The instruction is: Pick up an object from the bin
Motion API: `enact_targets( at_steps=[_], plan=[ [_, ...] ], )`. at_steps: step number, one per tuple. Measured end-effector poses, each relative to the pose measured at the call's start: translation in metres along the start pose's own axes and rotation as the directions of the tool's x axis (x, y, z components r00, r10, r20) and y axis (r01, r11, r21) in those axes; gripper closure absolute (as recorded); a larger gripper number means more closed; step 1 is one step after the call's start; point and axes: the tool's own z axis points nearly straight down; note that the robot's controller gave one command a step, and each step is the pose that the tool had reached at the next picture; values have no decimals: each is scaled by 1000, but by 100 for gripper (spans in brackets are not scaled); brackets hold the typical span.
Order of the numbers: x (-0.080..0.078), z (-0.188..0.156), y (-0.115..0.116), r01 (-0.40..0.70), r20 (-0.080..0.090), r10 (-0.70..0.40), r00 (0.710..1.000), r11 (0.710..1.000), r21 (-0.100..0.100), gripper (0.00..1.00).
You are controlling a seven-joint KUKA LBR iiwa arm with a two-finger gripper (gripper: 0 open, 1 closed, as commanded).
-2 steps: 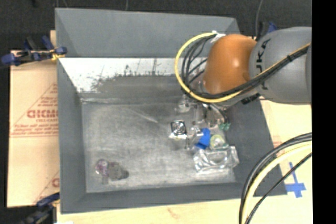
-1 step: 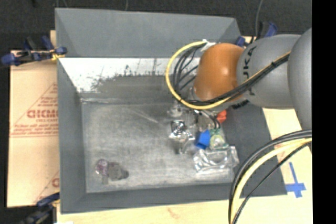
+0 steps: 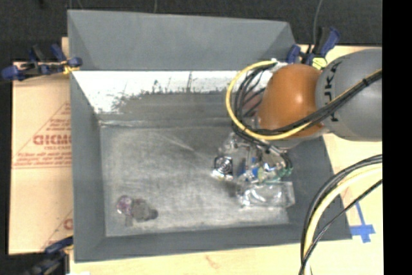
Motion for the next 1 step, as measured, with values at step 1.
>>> enact_targets(
  at_steps=[1],
  plan=[
    [-1,0,-1,2,1,-2,1000,1000,3,100]
  ],
)
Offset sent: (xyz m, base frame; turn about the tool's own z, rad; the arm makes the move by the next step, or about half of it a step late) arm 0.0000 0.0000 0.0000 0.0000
